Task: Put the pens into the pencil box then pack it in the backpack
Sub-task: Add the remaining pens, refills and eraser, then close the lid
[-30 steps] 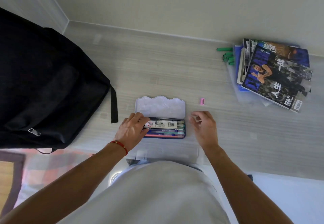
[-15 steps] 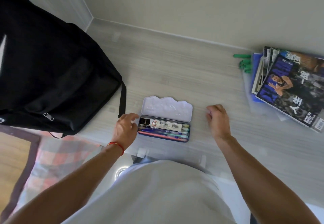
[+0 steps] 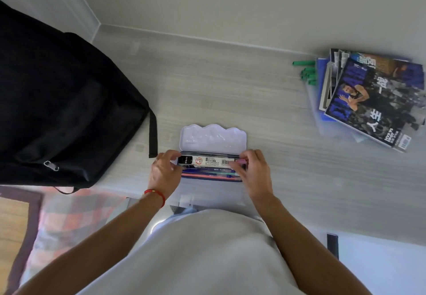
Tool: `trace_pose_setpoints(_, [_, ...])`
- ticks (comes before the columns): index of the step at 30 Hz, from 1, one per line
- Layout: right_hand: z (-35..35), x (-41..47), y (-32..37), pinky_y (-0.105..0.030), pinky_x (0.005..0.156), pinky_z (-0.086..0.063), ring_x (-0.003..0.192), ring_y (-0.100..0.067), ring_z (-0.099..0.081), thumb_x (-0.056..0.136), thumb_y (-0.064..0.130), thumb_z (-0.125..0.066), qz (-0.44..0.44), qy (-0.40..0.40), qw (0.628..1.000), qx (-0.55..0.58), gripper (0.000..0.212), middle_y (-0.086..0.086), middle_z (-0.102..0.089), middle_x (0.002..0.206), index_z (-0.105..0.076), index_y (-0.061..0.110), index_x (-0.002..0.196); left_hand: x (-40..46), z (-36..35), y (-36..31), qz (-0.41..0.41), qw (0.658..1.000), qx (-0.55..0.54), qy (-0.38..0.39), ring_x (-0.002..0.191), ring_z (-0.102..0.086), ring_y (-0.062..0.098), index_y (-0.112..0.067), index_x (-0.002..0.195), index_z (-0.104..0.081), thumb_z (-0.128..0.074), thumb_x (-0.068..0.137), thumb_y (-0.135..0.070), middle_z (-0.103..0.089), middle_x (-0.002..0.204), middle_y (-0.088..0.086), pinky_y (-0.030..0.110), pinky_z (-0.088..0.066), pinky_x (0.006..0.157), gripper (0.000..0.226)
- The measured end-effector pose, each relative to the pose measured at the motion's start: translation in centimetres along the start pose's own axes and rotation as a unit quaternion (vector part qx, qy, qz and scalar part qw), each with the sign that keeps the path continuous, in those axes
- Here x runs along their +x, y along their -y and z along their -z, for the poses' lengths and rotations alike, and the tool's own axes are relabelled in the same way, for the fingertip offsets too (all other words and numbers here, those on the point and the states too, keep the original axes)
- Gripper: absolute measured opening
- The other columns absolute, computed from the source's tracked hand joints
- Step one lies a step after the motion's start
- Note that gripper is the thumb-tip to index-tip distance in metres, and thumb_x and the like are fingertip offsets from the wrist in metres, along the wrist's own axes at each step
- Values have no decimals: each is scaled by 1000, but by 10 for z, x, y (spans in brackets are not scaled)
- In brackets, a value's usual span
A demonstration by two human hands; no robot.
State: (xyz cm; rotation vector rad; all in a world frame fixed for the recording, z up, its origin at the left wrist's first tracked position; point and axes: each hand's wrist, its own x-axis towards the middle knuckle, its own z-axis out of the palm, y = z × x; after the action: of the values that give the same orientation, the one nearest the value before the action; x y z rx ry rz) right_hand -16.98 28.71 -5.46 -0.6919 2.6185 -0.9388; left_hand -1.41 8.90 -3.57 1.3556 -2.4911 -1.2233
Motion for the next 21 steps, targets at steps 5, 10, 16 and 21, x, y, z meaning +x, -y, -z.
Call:
trace_pose_setpoints(5, [-2,0,3,-33,71,-53,75,-23,-62,77,30,-87,-35,-19,999,9,35,-8,-60,98,-67,9,98,11,7,4,-28,999,-7,26,88,-61,16,-24,110,-64,-57,85,-1,-60,109,1,10,-40,67,35])
trace_pose_setpoints(10, [2,-19,-2,-32,68,-58,68,-18,-63,90,14,-74,13,-45,999,25,12,-7,-60,98,-70,9,101,16,12,6,-95,995,17,36,86,-61,19,-20,110,-65,-54,82,6,-61,110,4,29,-53,78,40])
trace_pose_setpoints(16, [0,-20,0,-28,72,-57,72,-17,-63,95,11,-67,12,-51,999,-5,12,-8,-61,102,-72,7,105,16,9,1,-212,971,76,76,103,-58,24,-13,112,-65,-58,79,6,-62,111,7,36,-53,90,39])
trace_pose_setpoints(21, [5,18,8,-36,95,-51,108,-32,-65,95,5,-55,-122,-29,991,34,32,-13,-64,123,-62,8,127,38,14,-11,-99,989,53,94,115,-51,27,-18,126,-56,-60,78,-4,-50,127,9,35,-47,98,50])
